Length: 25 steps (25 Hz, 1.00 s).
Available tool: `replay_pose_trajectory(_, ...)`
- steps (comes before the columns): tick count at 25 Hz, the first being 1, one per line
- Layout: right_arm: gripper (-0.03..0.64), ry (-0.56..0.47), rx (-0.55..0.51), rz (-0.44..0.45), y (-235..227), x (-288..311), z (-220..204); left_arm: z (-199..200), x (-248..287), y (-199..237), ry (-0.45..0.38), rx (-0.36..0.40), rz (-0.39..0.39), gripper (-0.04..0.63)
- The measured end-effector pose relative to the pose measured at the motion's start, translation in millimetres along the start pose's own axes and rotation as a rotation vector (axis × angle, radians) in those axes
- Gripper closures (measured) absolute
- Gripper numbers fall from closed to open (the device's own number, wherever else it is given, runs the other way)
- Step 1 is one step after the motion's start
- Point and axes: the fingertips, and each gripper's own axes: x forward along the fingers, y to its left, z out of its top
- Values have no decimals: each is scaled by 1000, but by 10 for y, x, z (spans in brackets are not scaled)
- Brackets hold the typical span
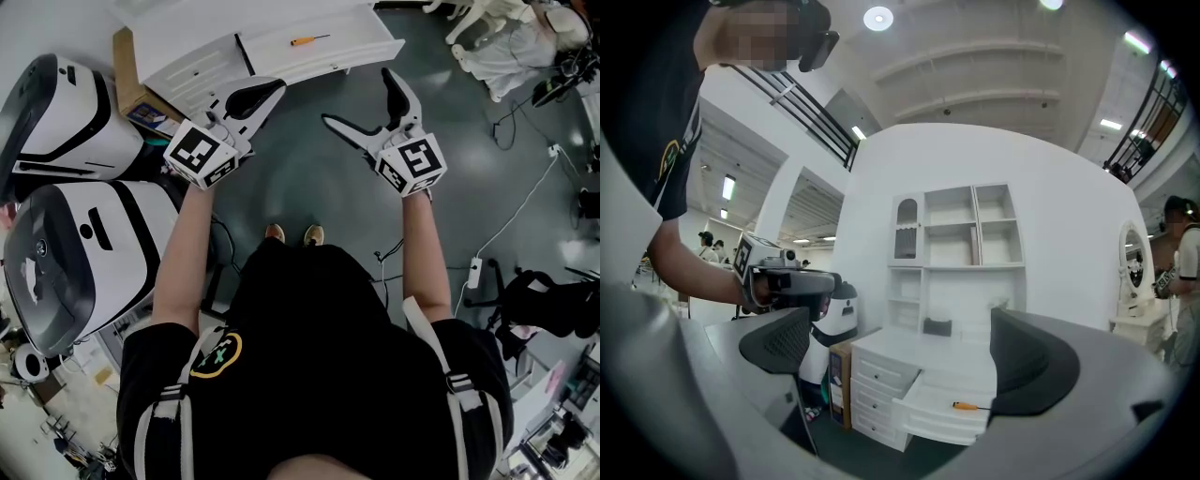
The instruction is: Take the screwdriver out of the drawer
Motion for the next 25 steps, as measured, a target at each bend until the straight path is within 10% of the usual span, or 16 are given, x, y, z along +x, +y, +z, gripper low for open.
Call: replay_pose_trajectory(25,25,33,-13,-32,-709,392,-274,-338,582,607,-7,-23,-26,574)
